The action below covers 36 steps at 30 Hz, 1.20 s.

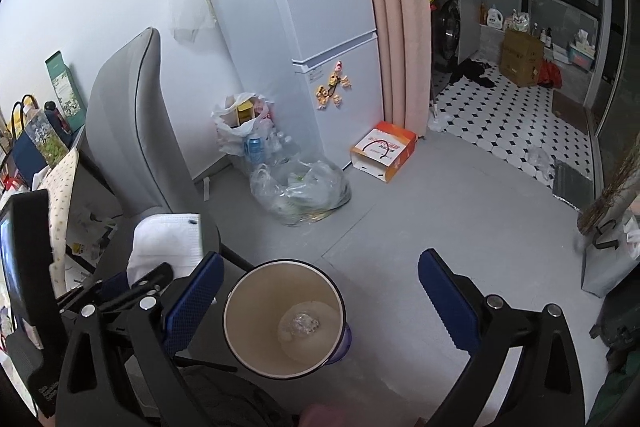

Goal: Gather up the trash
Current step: 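Open the right gripper over the bin dropping the bottle while the left drops the mask, then move both open grippers back over the trash on the table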

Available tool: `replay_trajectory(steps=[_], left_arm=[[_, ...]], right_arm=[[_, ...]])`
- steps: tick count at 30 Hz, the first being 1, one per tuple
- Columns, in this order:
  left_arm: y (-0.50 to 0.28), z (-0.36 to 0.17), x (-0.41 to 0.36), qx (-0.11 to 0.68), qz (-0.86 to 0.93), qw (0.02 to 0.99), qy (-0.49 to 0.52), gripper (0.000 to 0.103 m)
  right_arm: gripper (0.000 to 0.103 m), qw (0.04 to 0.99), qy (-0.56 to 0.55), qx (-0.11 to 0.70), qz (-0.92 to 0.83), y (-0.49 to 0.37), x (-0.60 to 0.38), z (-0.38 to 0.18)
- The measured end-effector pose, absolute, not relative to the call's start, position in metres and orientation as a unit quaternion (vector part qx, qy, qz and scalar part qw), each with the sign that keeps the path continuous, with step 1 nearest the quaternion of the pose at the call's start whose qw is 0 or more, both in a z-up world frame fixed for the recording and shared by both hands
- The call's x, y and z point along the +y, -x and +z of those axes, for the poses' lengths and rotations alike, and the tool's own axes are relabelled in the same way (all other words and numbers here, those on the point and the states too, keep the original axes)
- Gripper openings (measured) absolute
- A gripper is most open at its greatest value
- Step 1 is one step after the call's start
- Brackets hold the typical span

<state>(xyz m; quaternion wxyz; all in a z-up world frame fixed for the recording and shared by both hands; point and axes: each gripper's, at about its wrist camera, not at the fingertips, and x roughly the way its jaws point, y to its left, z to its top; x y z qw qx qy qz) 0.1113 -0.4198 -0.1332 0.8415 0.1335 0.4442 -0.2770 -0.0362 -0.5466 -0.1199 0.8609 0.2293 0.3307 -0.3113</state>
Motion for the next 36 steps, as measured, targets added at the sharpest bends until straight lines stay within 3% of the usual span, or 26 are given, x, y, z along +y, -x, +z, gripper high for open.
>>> replay_trajectory(steps=[3,15,36], left_arm=[[-0.109,-0.129,-0.417,0.440,-0.284,0.843,-0.128,0.070],[-0.111,-0.102,-0.374,0.417,-0.257,0.866,-0.103,0.091],[-0.098,-0.019,-0.194,0.322,-0.140,0.936,-0.014,0.097]], right_arm=[[0.095,0.859,-0.235,0.328,-0.316,0.042,-0.545,-0.119],[0.095,0.874,-0.217,0.319,-0.296,0.034,-0.519,-0.100],[0.095,0.930,-0.145,0.285,-0.184,0.002,-0.377,-0.029]])
